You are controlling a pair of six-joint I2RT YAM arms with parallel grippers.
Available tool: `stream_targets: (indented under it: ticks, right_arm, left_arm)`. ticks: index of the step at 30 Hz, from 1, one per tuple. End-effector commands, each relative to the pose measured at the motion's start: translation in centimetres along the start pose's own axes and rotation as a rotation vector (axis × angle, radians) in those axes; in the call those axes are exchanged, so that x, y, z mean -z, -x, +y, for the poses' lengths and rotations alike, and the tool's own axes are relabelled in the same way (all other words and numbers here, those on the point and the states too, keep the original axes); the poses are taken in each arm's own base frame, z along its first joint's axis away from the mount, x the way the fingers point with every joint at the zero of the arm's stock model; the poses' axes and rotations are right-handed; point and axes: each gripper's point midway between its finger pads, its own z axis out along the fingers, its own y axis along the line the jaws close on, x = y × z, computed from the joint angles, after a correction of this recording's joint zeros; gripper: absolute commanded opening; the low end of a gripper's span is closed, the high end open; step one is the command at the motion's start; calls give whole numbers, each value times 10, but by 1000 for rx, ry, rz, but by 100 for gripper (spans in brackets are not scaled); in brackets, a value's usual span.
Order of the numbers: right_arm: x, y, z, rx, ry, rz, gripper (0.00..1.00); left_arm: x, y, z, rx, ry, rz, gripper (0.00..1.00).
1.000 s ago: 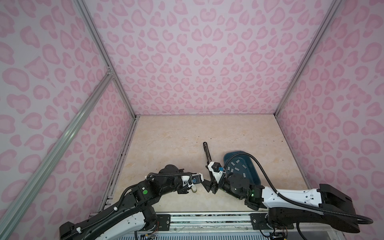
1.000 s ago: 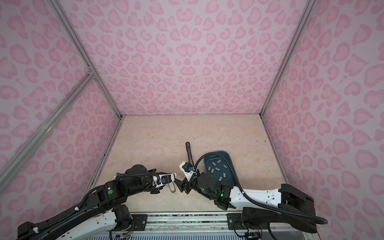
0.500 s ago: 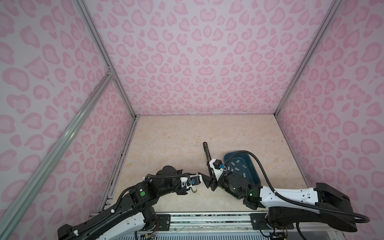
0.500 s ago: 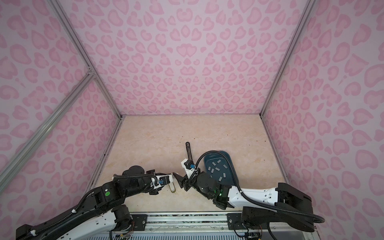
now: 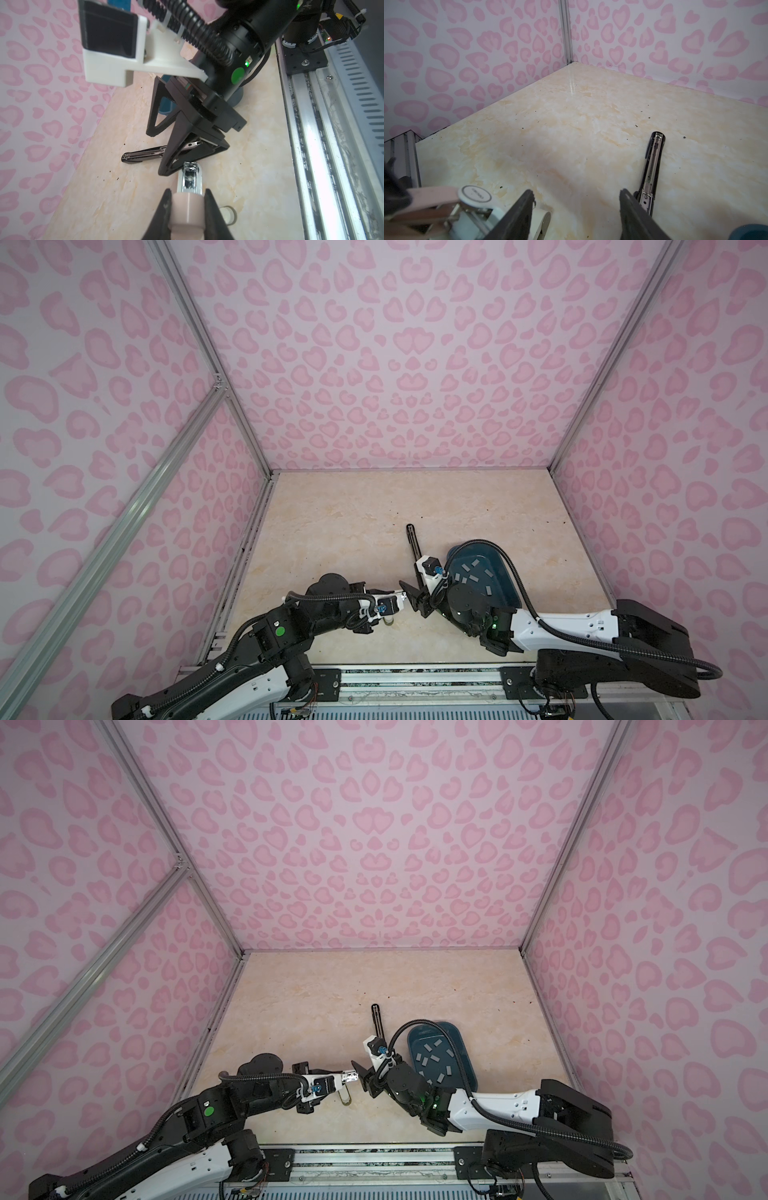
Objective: Load the staples into the stapler
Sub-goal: 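Move the right gripper toward the pink-and-white item held by the left gripper, then close the right gripper on the pink-and-white item beside the left gripper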
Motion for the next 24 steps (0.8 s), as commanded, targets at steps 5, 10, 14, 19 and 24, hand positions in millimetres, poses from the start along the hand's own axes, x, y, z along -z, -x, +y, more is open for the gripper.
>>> stream_targets:
  ticks: [5,10,14,19,24]
  right_arm:
    - [-8,-5,12,18,51,15,67]
    - [-9,-7,9,40,44,20,69]
    - [-5,-5,-3,39,23,11,70]
    - [7,0,-28,37,-24,-17,74]
    - [22,7,-40,67,-32,-45,77]
  left_arm:
    - [5,18,7,-28,33,-86,4]
    - [7,21,8,-17,37,-99,4]
    - [10,25,6,-15,24,-118,4]
    - [11,26,4,-19,19,-126,4]
    - [9,25,-1,-32,-13,-123,4]
